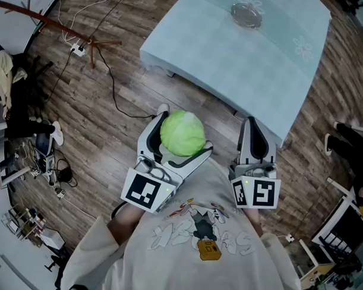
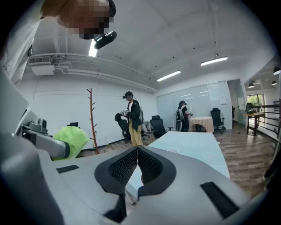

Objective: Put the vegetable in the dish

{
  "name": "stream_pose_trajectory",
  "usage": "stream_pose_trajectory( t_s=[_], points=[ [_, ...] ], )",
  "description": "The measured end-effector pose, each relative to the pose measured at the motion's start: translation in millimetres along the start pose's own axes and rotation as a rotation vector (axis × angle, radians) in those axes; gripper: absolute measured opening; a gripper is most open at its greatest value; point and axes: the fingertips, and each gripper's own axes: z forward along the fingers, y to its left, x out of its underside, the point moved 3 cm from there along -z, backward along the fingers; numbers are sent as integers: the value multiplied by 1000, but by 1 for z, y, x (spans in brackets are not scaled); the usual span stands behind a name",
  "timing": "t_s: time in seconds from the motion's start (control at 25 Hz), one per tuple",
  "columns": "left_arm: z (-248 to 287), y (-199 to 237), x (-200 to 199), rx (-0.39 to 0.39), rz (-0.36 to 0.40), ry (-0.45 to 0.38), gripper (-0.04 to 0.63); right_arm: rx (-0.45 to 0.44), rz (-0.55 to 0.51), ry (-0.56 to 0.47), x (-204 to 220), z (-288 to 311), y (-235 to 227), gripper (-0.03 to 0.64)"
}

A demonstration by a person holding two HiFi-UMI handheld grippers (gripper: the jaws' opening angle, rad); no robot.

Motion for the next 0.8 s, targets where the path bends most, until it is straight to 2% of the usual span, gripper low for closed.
stream_pose_trajectory(
  t_s=[0.16, 0.28, 0.4, 0.52, 0.64, 0.8],
  points=[
    [-3, -59, 19, -63, -57, 19, 523, 19, 20, 1, 8, -54, -49, 25],
    [-12, -87, 21, -52, -20, 52, 523, 30, 86, 9, 22, -84, -56, 25],
    [-15, -110, 20, -16, 11, 53, 523, 41, 97, -15, 24, -107, -56, 25],
    [-19, -124, 29, -14, 25, 70, 523, 21, 110, -18, 27, -127, -51, 26],
    [-14, -139, 33, -3, 36, 60, 523, 14, 92, -11, 34, -145, -57, 26],
    [6, -166, 30, 8, 89, 28, 523, 18, 61, -62, 30, -163, -85, 26]
  ],
)
